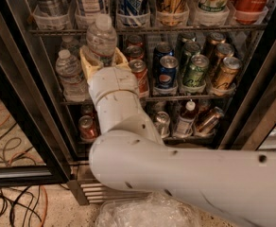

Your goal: Pick water bottle from middle shelf of fridge

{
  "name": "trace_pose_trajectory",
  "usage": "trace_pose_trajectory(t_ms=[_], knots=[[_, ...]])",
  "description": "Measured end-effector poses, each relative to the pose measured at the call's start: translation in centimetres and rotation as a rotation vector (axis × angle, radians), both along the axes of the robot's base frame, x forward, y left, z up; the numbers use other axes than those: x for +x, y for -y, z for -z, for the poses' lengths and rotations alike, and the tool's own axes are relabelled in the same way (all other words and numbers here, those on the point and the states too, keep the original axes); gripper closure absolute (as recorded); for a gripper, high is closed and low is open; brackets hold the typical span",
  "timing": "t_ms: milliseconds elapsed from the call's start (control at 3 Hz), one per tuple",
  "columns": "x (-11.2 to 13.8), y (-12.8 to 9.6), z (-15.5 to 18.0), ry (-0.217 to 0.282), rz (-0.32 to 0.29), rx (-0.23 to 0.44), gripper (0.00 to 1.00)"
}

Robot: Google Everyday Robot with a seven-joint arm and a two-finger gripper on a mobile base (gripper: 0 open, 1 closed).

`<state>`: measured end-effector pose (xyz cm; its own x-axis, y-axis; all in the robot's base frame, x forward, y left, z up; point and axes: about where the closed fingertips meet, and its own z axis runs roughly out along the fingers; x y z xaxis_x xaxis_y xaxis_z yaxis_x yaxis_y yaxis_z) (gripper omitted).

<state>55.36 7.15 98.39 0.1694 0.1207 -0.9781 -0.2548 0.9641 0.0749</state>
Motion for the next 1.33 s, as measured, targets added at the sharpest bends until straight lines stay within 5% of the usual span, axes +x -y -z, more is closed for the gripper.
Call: trace_pose_trajectory(t_ms=[667, 1333], knots=[[-2.3, -1.3, -0.6, -0.057, -0.208, 0.021, 1.0], [-2.8, -1.8, 0.8, -0.106, -0.236, 0.033, 1.0]])
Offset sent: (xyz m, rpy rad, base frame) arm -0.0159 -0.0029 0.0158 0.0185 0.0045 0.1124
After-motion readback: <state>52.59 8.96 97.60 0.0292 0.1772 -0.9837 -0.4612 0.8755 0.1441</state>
